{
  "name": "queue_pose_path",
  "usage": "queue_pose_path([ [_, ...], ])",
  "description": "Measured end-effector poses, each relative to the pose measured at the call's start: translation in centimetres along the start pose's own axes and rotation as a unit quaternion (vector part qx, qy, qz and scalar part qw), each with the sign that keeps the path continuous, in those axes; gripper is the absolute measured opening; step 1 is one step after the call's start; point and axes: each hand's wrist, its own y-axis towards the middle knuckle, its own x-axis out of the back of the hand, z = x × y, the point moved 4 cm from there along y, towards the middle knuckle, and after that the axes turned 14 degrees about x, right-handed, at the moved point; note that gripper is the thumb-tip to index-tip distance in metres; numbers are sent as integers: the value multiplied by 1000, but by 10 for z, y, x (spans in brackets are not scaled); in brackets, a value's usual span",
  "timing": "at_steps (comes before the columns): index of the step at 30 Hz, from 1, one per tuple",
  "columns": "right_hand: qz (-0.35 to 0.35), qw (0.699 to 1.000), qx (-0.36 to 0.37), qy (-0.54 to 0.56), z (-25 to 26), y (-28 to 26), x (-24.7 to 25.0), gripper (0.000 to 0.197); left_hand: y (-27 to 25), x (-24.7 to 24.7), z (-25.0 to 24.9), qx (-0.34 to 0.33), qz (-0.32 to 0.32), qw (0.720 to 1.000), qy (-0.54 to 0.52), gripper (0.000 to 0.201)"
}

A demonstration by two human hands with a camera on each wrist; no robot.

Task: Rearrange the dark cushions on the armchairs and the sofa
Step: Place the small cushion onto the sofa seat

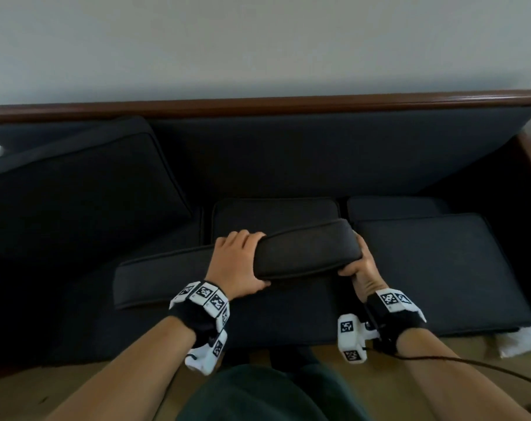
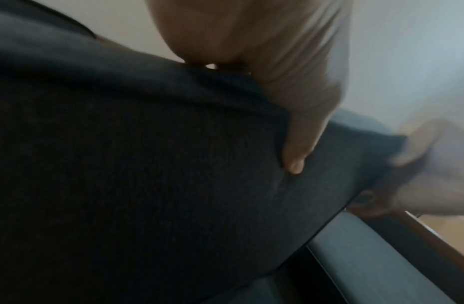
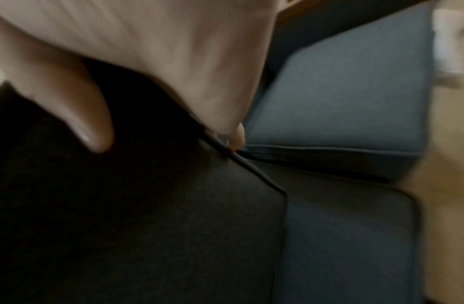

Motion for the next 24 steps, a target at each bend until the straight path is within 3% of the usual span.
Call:
queue_pose_path([
  [3,-62,993,-91,45,-14,-8,11,102,5,-5,9,6,29,999,-28,101],
  [5,-59,991,-109,57,-13,-10,15,93,4,-3,36,52,12,997,-64,88],
  [7,-53,989,-122,68,-13,-9,18,83,-6,1,80,143,-69,982,-99,69],
  [9,-66,987,-133,64,-13,-6,18,65,-25,3,134,275,-111,946,-130,54],
  [11,-82,987,-138,-5,-11,0,15,44,-43,-9,188,404,-58,887,-216,49],
  [12,-88,986,-137,-39,-10,3,14,40,-50,-16,206,448,-12,841,-303,50],
  [14,-96,984,-131,-67,-8,10,11,37,-54,-24,219,487,45,727,-482,41],
  [15,-99,985,-128,-67,-7,14,9,38,-52,-24,218,489,57,688,-533,33],
  [17,-113,982,-132,-67,-4,25,8,39,-40,-21,212,472,68,670,-569,26],
  [24,-160,973,-153,-65,9,73,13,50,9,-4,204,464,62,652,-597,44],
])
